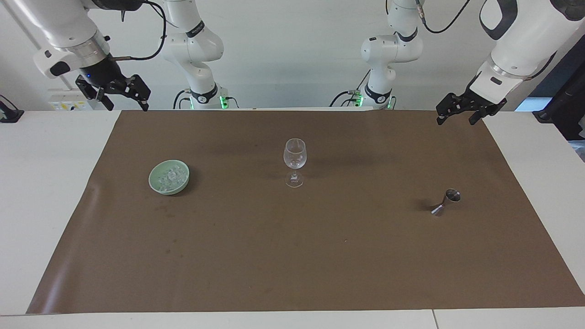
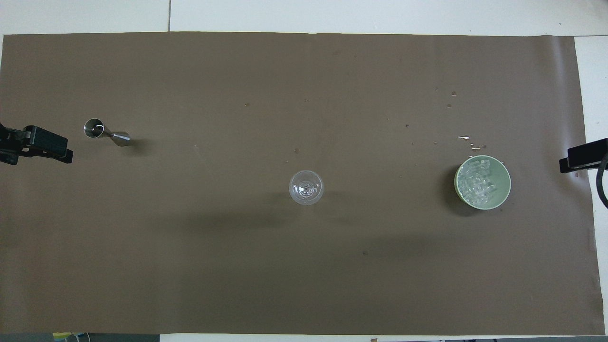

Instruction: Pour wine and add ice with both arms

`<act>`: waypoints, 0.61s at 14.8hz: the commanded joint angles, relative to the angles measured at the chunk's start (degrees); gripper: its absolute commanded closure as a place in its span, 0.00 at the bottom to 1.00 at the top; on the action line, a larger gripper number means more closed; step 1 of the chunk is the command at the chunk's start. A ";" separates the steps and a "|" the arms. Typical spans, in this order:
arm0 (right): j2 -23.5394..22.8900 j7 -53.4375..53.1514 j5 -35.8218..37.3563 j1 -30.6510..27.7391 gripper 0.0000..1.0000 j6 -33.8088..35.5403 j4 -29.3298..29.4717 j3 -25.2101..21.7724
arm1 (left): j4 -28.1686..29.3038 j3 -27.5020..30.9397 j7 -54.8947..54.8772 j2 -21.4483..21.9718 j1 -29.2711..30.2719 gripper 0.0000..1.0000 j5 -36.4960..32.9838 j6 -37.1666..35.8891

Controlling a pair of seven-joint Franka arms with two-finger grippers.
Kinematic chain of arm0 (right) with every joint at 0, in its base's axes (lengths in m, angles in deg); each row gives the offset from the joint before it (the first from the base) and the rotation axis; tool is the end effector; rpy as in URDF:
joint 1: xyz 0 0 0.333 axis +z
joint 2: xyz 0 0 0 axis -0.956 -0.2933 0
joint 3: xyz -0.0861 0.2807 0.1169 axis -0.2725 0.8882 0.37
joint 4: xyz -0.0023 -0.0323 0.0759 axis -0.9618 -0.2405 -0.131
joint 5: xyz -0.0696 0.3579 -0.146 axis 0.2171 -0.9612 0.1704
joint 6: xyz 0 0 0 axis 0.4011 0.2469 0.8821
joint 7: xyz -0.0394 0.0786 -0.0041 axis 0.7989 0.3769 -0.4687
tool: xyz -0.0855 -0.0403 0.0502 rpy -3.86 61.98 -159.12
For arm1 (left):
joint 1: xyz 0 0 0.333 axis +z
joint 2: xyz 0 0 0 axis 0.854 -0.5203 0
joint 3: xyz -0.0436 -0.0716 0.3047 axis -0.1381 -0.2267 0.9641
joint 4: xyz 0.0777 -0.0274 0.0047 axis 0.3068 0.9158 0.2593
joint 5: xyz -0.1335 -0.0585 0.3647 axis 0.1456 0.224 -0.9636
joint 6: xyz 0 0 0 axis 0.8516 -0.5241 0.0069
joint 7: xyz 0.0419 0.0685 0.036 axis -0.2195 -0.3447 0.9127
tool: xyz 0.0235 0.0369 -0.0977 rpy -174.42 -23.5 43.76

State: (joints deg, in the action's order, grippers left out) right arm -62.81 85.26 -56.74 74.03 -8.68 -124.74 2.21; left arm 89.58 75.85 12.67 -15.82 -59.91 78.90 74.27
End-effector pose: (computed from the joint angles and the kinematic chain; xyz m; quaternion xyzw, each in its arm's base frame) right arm 0.5098 -0.0440 0.6414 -0.9985 0.0382 0.0377 0.0139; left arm 0.5424 -0.0316 0.6175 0.9976 -0.0349 -0.0583 0.0114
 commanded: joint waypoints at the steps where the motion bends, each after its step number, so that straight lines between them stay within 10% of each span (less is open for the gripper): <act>1: 0.33 -0.23 -0.04 -0.90 0.00 0.13 -0.32 0.88 | 1.85 0.53 -0.69 1.57 -0.32 0.00 0.51 0.60; 9: 0.50 -0.66 -0.13 -0.99 0.00 0.39 -0.59 0.62 | 1.85 0.53 -0.69 1.57 -0.32 0.00 0.51 0.60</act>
State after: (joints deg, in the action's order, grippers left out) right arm -62.81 85.25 -56.74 74.00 -8.68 -124.75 2.23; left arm 89.58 75.85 12.67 -15.82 -59.91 78.90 74.27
